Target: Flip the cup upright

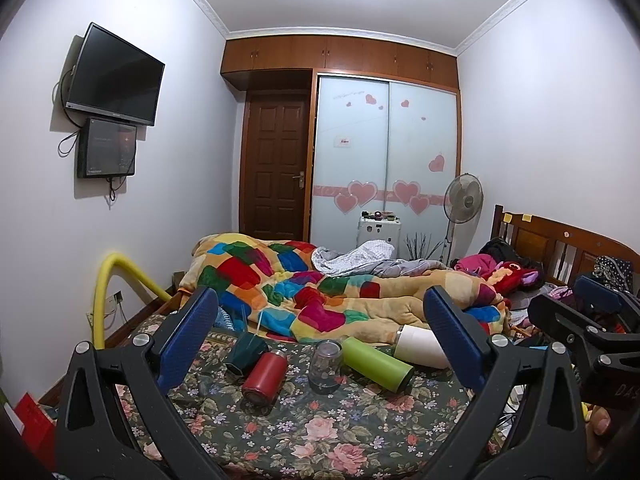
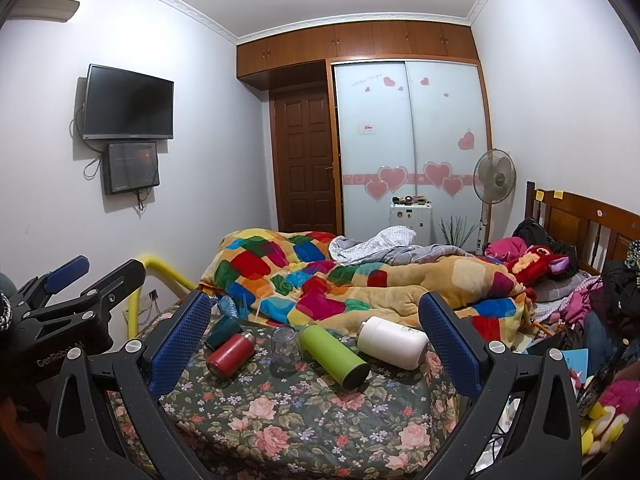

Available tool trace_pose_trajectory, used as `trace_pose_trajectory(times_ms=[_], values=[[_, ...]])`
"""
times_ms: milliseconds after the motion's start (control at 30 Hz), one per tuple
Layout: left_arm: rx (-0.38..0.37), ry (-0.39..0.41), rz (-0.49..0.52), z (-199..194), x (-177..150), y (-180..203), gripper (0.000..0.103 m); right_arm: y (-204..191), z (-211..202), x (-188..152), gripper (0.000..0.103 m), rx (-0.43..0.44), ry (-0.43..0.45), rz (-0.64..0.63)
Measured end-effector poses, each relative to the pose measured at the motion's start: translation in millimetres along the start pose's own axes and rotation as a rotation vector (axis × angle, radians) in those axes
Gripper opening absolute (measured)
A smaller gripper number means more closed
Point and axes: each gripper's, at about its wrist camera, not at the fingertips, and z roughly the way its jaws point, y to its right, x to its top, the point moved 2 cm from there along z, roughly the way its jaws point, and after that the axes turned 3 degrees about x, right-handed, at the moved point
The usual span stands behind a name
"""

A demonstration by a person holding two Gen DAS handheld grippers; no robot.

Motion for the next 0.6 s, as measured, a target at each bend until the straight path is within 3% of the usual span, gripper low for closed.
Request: trace_pose_trajectory(times_ms=[600], values=[[-0.003,0.003,-0.005,-0.1,0.3,-1.7,0.103,3.1,-2.1,1.5,0.103,-0.003,0.001,0.001]])
